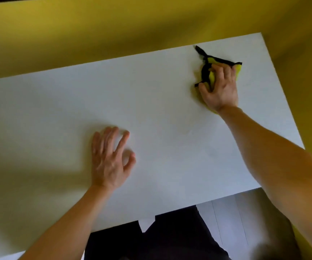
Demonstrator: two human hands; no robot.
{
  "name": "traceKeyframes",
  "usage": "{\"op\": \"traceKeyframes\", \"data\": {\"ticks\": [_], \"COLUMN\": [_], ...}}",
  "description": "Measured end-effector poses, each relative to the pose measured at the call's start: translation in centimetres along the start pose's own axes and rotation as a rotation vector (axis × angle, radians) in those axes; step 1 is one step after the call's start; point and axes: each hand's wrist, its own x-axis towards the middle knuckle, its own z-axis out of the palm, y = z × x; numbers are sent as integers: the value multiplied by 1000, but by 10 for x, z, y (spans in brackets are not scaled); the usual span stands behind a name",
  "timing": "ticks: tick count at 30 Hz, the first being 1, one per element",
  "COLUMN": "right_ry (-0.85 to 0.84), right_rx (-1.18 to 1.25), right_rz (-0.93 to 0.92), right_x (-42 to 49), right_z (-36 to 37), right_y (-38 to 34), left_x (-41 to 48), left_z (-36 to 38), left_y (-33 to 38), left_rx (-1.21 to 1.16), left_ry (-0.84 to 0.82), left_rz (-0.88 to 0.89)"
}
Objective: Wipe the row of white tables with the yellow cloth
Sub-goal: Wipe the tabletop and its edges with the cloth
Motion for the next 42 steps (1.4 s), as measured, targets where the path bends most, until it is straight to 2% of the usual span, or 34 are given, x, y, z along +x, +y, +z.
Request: {"op": "traceKeyframes", "data": {"ticks": [2,3,6,8,11,14,16,18,20,22,25,27,31,34,36,38,40,42], "right_ry": [46,50,-151,-210,-117,0,7,46,31,-96,-209,-158,116,153,101,-63,-171,-164], "right_rx": [13,33,121,100,22,-25,-22,19,68,117,81,18,-35,-13,48,129,124,72], "right_rz": [32,-17,-377,-505,-363,-46,35,72,-8,-202,-392,-322,146,280,163,-96,-295,-314], "right_x": [-32,-58,-138,-141,-94,-55,-59,-94,-160,-226,-250,-221,-163,-183,-237,-294,-313,-294], "right_z": [16,24,30,22,8,-8,-1,14,32,37,27,15,-1,18,32,41,38,27], "right_y": [-42,-74,-152,-149,-86,-13,-11,-53,-120,-179,-176,-132,-47,-85,-155,-215,-217,-169], "left_x": [1,0,2,2,1,1,4,6,9,11,-6,-18,-20,-22,-21,-20,-21,-22], "left_z": [0,-1,-3,-1,1,-2,-6,-13,-21,-29,-35,-32,-29,-29,-30,-31,-31,-30], "left_y": [-1,-1,0,-2,0,2,5,2,-12,-35,-64,-71,-73,-74,-73,-72,-71,-72], "left_rx": [-19,-27,-40,-44,-42,-46,-22,-14,-49,-111,-65,-56,-66,-59,-60,-58,-56,-48], "left_ry": [1,-1,6,12,29,42,26,-16,-60,-76,-62,-48,-32,-38,-43,-40,-38,-31], "left_rz": [-5,-11,-13,-9,-11,2,-10,-5,53,144,226,261,273,274,274,273,279,282]}}
